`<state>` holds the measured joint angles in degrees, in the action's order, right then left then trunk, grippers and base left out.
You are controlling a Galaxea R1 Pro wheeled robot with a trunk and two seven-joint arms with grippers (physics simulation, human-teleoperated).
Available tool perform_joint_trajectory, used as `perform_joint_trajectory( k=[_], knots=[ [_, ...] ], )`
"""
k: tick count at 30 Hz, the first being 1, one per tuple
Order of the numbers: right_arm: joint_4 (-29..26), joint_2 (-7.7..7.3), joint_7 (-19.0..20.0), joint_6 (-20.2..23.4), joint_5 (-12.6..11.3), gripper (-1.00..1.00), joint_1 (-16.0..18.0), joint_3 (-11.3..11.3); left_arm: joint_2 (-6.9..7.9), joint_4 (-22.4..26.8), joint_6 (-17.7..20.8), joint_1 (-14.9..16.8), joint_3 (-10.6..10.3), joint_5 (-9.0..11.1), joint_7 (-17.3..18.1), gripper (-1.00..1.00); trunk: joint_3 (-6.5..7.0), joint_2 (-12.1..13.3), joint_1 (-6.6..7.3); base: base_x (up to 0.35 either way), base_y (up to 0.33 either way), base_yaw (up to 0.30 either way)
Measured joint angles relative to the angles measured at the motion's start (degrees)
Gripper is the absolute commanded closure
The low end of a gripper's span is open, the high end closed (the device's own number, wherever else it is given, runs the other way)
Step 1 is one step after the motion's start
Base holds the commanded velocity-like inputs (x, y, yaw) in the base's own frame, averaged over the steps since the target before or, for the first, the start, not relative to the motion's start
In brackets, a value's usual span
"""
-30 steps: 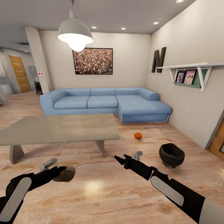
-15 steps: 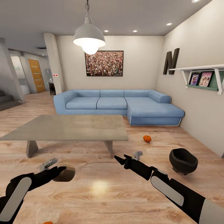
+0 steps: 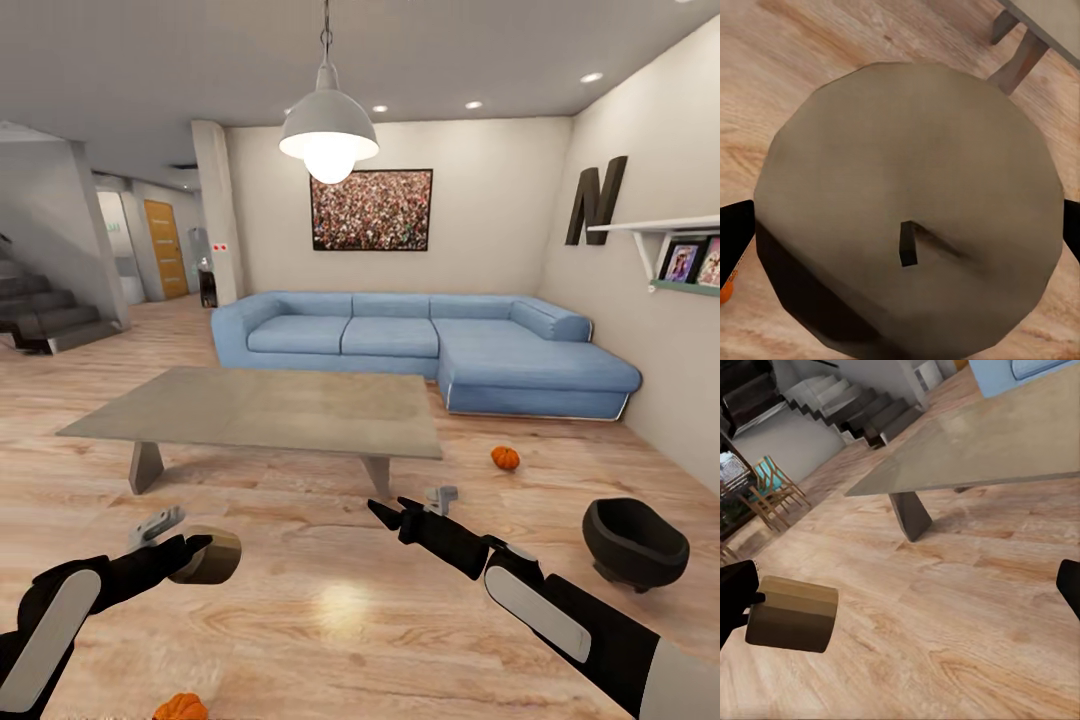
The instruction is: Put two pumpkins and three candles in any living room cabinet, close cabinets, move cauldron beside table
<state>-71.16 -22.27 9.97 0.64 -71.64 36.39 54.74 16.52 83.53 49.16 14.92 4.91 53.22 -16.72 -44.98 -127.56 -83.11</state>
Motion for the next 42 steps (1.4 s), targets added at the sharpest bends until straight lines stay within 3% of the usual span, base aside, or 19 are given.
perform_joint_trajectory(
  k=[10,17,42],
  knots=[
    [-0.1,0.0,-0.03,0.27,0.21,-1.0,0.01,0.09,0.0,0.0,0.01,0.02,0.0,-0.01,0.02,1.0,0.28,0.0,0.0,0.0,0.0,0.254],
    [-0.08,0.0,-0.08,0.73,1.64,-1.0,0.02,0.04,-0.01,0.0,-0.02,-0.02,-0.04,-0.04,0.02,1.0,0.23,0.0,0.0,0.0,0.0,0.273],
    [-0.15,0.09,-1.21,0.98,1.93,-1.0,0.01,0.12,0.0,0.0,0.0,-0.01,-0.05,0.08,0.02,1.0,-1.07,0.0,0.0,-0.009,0.0,0.237]
  ],
)
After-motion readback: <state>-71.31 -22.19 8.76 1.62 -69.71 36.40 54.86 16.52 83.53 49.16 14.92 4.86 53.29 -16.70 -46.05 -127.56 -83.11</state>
